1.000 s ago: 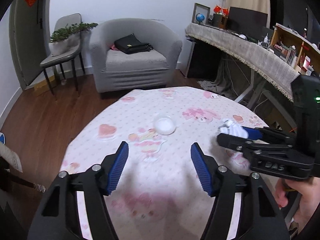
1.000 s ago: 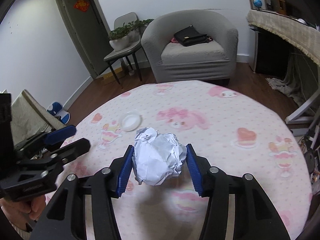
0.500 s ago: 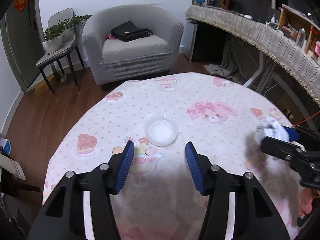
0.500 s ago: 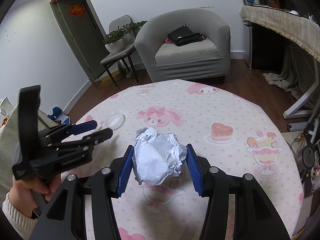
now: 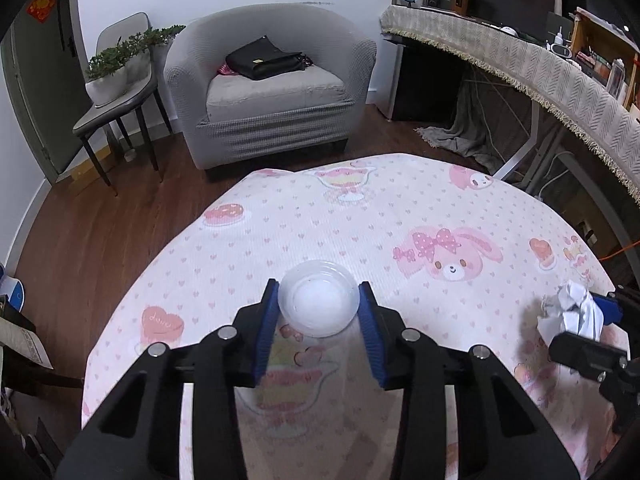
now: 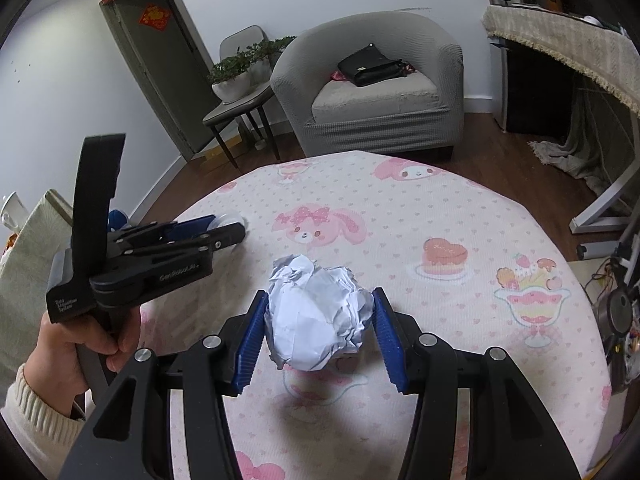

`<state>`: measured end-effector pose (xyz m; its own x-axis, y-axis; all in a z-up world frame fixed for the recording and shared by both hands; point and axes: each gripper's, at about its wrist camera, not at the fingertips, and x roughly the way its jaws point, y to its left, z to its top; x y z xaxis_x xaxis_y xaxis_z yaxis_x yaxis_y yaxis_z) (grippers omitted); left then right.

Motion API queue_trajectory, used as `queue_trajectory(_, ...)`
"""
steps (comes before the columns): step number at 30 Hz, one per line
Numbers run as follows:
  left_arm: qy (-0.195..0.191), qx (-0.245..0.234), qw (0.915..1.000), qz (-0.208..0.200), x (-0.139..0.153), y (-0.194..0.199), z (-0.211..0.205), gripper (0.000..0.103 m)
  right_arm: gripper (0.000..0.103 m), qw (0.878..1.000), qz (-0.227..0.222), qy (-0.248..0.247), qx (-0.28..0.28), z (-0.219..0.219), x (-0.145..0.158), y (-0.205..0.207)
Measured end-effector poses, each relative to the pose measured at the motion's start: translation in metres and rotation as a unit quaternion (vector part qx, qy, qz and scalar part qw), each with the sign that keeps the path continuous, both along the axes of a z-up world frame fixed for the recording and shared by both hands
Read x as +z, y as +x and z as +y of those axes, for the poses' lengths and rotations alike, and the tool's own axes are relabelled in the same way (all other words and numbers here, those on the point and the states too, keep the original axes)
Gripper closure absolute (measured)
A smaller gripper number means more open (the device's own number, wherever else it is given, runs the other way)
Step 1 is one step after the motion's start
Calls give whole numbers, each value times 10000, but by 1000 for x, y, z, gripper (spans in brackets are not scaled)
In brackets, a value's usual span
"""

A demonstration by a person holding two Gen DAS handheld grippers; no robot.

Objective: Collect trash
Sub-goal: 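Grasp the clear round plastic lid with the left gripper and lift it, then carry the paper ball and plastic lid with both grippers over the teal bin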

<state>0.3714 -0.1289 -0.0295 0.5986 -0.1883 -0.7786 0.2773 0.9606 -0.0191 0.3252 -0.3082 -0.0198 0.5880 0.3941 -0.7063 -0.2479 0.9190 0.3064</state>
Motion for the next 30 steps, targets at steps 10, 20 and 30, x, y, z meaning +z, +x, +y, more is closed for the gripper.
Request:
queue_trajectory(10, -112, -7, 9999, 28, -1, -35, 10, 61, 50, 9998, -28, -38, 180, 16, 8, -5)
queue_trajectory(20, -249, -32, 9997, 35, 6, -88, 19, 61, 50, 9995, -29, -94, 303, 23, 11, -17)
queue_trajectory(30, -515, 146, 9985, -87, 12, -129, 39, 61, 50, 9987, -45, -46, 508, 40, 18, -29)
